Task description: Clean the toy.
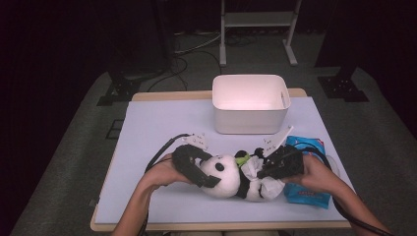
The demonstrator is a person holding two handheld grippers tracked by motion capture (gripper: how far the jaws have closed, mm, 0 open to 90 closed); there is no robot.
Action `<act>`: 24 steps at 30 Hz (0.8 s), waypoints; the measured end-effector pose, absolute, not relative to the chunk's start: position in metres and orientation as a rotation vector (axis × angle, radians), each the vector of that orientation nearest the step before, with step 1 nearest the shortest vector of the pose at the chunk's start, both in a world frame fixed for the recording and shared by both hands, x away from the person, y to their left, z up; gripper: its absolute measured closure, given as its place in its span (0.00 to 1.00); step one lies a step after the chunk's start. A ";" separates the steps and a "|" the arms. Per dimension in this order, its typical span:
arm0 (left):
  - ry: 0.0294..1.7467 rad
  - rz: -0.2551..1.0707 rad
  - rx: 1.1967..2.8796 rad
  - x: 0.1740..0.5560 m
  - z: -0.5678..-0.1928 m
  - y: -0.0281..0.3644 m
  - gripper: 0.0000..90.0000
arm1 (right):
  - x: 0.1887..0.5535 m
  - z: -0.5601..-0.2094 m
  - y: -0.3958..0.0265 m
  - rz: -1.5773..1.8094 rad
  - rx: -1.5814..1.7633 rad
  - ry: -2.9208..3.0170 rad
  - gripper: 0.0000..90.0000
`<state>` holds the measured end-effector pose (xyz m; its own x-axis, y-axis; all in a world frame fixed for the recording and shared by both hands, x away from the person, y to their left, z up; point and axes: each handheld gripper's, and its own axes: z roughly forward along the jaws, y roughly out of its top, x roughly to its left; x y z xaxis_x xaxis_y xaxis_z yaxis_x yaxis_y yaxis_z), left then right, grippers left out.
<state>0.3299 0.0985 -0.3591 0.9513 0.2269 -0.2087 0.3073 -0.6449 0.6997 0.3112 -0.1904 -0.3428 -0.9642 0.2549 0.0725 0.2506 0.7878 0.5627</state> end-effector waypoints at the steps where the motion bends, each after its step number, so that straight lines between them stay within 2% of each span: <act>1: 0.367 -0.126 2.299 0.330 -0.360 0.099 0.13 | 0.310 -0.342 -0.189 0.922 0.417 2.967 0.95; 5: 0.333 -0.084 2.333 0.328 -0.363 0.101 0.24 | 0.309 -0.339 -0.181 0.881 0.375 2.984 0.95; 13: 0.319 -0.053 2.323 0.328 -0.366 0.109 0.29 | 0.320 -0.324 -0.173 0.905 0.371 2.960 0.95; 19: 0.302 -0.048 2.322 0.325 -0.365 0.109 0.28 | 0.335 -0.318 -0.179 0.918 0.433 2.919 0.95; 24: 0.325 -0.104 2.327 0.328 -0.365 0.108 0.15 | 0.334 -0.335 -0.180 0.913 0.449 2.973 0.95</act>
